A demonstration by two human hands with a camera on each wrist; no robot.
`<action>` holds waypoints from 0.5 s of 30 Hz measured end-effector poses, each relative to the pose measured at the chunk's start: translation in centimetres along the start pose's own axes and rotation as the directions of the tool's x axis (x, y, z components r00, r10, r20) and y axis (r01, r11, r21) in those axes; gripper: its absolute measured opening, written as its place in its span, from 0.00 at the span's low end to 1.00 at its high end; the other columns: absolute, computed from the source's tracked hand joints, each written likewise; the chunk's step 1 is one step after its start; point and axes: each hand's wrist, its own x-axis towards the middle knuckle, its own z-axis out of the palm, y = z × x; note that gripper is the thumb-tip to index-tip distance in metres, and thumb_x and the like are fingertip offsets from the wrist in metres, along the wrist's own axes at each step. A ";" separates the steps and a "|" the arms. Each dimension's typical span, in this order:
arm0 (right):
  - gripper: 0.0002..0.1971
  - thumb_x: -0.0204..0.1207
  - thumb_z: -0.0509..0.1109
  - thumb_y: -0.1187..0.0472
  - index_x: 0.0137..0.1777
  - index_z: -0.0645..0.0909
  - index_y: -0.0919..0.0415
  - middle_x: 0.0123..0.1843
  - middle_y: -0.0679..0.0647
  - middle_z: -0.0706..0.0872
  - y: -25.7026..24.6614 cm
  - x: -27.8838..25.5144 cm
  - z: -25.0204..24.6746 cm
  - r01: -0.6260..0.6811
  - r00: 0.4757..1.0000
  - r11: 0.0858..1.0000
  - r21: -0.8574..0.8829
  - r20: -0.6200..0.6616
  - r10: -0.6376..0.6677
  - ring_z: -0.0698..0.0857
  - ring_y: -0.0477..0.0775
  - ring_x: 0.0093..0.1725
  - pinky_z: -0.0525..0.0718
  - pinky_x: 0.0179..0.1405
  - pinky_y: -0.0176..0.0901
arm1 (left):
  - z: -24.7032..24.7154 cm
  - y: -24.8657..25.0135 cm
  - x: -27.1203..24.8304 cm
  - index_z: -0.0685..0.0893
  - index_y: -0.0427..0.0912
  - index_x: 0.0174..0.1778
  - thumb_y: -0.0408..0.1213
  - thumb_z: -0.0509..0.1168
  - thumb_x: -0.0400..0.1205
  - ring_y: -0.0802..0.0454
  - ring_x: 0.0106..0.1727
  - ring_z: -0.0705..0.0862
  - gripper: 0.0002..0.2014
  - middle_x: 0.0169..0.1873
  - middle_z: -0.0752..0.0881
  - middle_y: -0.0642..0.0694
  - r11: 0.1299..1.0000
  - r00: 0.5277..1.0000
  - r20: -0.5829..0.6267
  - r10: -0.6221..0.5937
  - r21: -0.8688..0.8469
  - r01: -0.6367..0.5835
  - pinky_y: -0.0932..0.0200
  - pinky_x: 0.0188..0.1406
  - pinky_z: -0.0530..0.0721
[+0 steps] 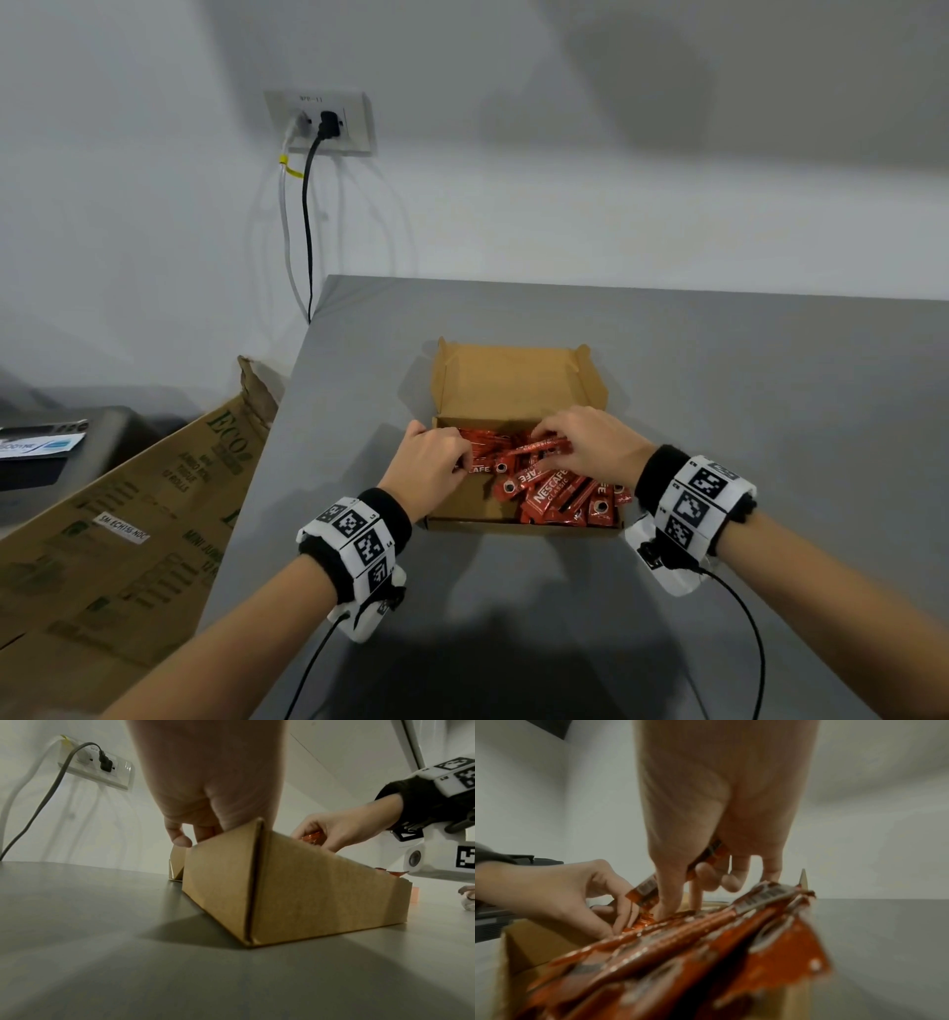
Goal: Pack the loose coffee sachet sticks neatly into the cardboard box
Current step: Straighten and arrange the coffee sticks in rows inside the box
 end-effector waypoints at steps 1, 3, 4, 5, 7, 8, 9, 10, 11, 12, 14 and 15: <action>0.17 0.76 0.69 0.49 0.60 0.82 0.56 0.53 0.48 0.84 0.0 0.0 -0.1 -0.004 1.000 1.000 0.009 0.024 0.004 0.82 0.47 0.52 0.78 0.51 0.37 | 0.0 0.0 0.0 0.85 0.46 0.44 0.32 0.61 0.80 0.54 0.50 0.81 0.08 0.49 0.85 0.53 1.000 1.000 0.002 -0.002 0.001 0.002 0.58 0.55 0.64; 0.16 0.76 0.69 0.49 0.58 0.85 0.57 0.48 0.50 0.85 0.1 -0.1 -0.4 -0.001 0.999 0.999 0.034 0.054 -0.001 0.82 0.49 0.49 0.78 0.48 0.39 | 0.1 0.0 0.0 0.85 0.46 0.44 0.33 0.61 0.80 0.55 0.51 0.81 0.08 0.49 0.84 0.53 1.000 1.000 0.005 -0.006 0.004 0.006 0.58 0.55 0.65; 0.15 0.76 0.69 0.49 0.57 0.85 0.57 0.46 0.49 0.83 0.1 -0.2 -0.5 0.003 0.998 0.999 0.041 0.066 -0.006 0.81 0.50 0.48 0.77 0.46 0.39 | 0.1 0.0 0.0 0.85 0.46 0.44 0.33 0.61 0.80 0.55 0.51 0.81 0.08 0.49 0.84 0.53 1.000 1.000 0.005 -0.009 0.004 0.009 0.58 0.56 0.65; 0.15 0.75 0.70 0.50 0.56 0.85 0.56 0.44 0.48 0.81 0.2 -0.2 -0.6 0.008 0.997 0.999 0.037 0.076 -0.011 0.80 0.50 0.48 0.76 0.45 0.38 | 0.1 0.0 0.0 0.85 0.46 0.45 0.34 0.61 0.81 0.55 0.51 0.81 0.07 0.49 0.84 0.53 1.000 1.000 0.006 -0.010 0.002 0.010 0.58 0.56 0.65; 0.14 0.74 0.72 0.52 0.56 0.85 0.57 0.43 0.46 0.78 0.2 -0.1 -0.5 0.016 0.996 1.000 0.019 0.082 -0.017 0.79 0.49 0.47 0.72 0.40 0.31 | 0.1 0.0 0.0 0.85 0.46 0.45 0.34 0.61 0.81 0.55 0.51 0.81 0.07 0.49 0.84 0.53 1.000 1.000 0.007 -0.013 -0.005 0.013 0.58 0.56 0.65; 0.13 0.74 0.72 0.52 0.54 0.85 0.58 0.43 0.47 0.78 0.3 -0.1 -0.4 0.015 0.997 1.000 0.020 0.075 -0.017 0.79 0.49 0.46 0.71 0.38 0.30 | 0.1 0.0 0.0 0.85 0.46 0.45 0.34 0.61 0.81 0.55 0.51 0.81 0.07 0.50 0.84 0.53 1.000 1.000 0.011 -0.014 -0.003 0.014 0.59 0.56 0.64; 0.12 0.73 0.73 0.53 0.53 0.85 0.59 0.43 0.47 0.78 0.4 0.1 -0.3 0.013 0.998 0.999 0.029 0.060 -0.015 0.78 0.49 0.46 0.71 0.38 0.30 | 0.0 0.0 0.0 0.84 0.46 0.45 0.34 0.61 0.81 0.56 0.52 0.80 0.07 0.50 0.84 0.53 1.000 1.000 0.014 -0.014 0.002 0.014 0.59 0.56 0.64; 0.11 0.73 0.73 0.54 0.51 0.84 0.60 0.43 0.47 0.78 0.5 0.2 -0.2 0.011 0.999 0.999 0.048 0.041 -0.013 0.78 0.49 0.44 0.72 0.37 0.31 | 0.0 0.0 0.0 0.84 0.47 0.46 0.34 0.61 0.81 0.56 0.52 0.80 0.07 0.50 0.84 0.54 1.000 1.000 0.017 -0.014 0.006 0.014 0.59 0.57 0.64; 0.10 0.73 0.73 0.55 0.49 0.84 0.60 0.43 0.47 0.78 0.6 0.3 -0.1 0.010 1.000 0.997 0.078 0.024 -0.012 0.78 0.47 0.43 0.72 0.37 0.32 | -0.1 0.0 0.0 0.84 0.47 0.46 0.34 0.61 0.81 0.56 0.52 0.80 0.07 0.50 0.84 0.54 1.000 1.000 0.018 -0.013 0.008 0.013 0.59 0.56 0.64; 0.08 0.74 0.73 0.56 0.48 0.84 0.59 0.42 0.46 0.79 0.6 0.4 -0.1 0.011 1.000 0.993 0.116 0.008 -0.012 0.78 0.45 0.41 0.72 0.38 0.32 | -0.1 0.0 0.0 0.84 0.47 0.46 0.34 0.61 0.81 0.55 0.52 0.80 0.07 0.51 0.84 0.53 1.000 1.000 0.019 -0.013 0.008 0.012 0.59 0.56 0.63; 0.04 0.75 0.72 0.59 0.46 0.84 0.59 0.39 0.43 0.79 0.4 0.4 -0.3 0.018 1.000 0.980 0.196 -0.023 -0.014 0.77 0.38 0.38 0.72 0.37 0.28 | -0.1 0.0 0.0 0.84 0.47 0.46 0.35 0.61 0.80 0.55 0.53 0.80 0.07 0.51 0.84 0.53 1.000 1.000 0.022 -0.010 0.013 0.009 0.59 0.56 0.63; 0.03 0.75 0.72 0.60 0.45 0.84 0.59 0.38 0.42 0.80 0.2 0.4 -0.5 0.025 0.999 0.972 0.232 -0.044 -0.015 0.78 0.37 0.36 0.74 0.36 0.26 | 0.0 0.0 -0.1 0.84 0.47 0.46 0.37 0.62 0.80 0.55 0.52 0.80 0.06 0.51 0.84 0.53 1.000 1.000 0.019 -0.006 0.020 0.006 0.59 0.56 0.64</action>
